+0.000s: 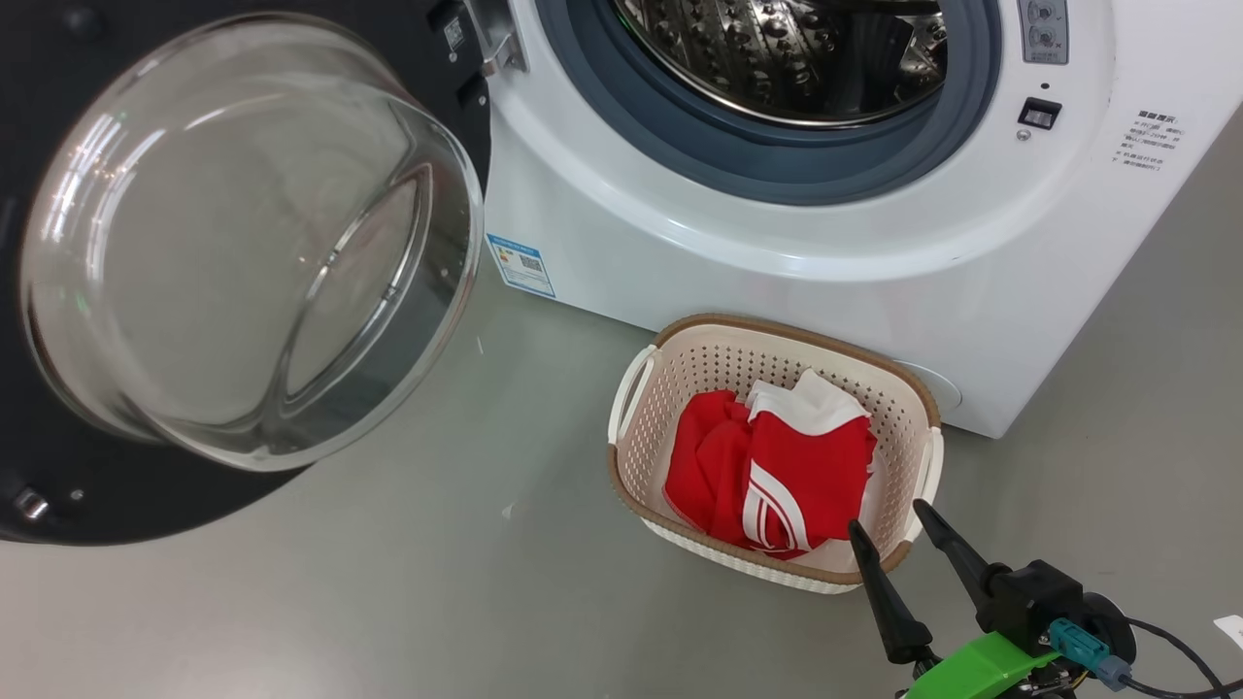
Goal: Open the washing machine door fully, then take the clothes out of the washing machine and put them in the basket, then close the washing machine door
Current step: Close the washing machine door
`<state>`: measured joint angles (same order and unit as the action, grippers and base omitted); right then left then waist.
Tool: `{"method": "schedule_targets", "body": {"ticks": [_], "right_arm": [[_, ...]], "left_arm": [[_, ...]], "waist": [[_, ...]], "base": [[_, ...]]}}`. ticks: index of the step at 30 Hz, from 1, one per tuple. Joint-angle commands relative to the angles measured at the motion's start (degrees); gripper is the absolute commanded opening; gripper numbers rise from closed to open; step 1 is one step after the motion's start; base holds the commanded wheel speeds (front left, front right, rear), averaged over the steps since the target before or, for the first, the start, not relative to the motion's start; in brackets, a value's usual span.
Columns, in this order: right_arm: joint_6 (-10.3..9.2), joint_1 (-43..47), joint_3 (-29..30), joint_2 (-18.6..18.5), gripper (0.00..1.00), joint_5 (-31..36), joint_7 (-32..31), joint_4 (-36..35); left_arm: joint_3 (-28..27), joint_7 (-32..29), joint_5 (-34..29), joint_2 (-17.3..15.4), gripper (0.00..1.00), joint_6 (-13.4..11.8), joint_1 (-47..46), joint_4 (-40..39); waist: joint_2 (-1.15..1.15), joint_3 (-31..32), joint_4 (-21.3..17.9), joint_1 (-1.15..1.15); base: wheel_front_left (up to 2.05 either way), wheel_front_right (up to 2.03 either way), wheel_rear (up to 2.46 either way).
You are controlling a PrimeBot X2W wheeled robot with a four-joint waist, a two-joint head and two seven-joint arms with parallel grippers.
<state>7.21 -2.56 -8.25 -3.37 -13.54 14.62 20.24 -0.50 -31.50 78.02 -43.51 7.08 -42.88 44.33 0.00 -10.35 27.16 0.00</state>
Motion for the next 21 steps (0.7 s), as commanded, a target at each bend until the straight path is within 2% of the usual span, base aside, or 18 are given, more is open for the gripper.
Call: {"method": "schedule_targets", "body": {"ticks": [1,11,21], "right_arm": [[0.28,-0.56,-1.42,0.21,1.00,-0.05,0.38,-1.30],[0.28,-0.32,-1.54,0.32,1.00,-0.28,0.38,-1.36],[0.28,0.13,-1.31,0.38,1.00,-0.44,0.38,-1.38]], "left_arm": [[-0.63,-1.37,1.21,-2.93,0.00,0.41,0.67,-2.28],[1.08,-4.06,4.37,-4.03,0.00,0.41,3.33,-7.74],[3.01,-7.04,8.22,-4.84,0.00,0.41,6.89,-17.37]], "waist": [[0.00,0.21,0.12,0.00],[0.00,0.99,0.31,0.00],[0.00,1.74,0.54,0.00]], "base": [[0.00,0.00,0.00],[0.00,0.00,0.00],[0.00,0.00,0.00]]}}
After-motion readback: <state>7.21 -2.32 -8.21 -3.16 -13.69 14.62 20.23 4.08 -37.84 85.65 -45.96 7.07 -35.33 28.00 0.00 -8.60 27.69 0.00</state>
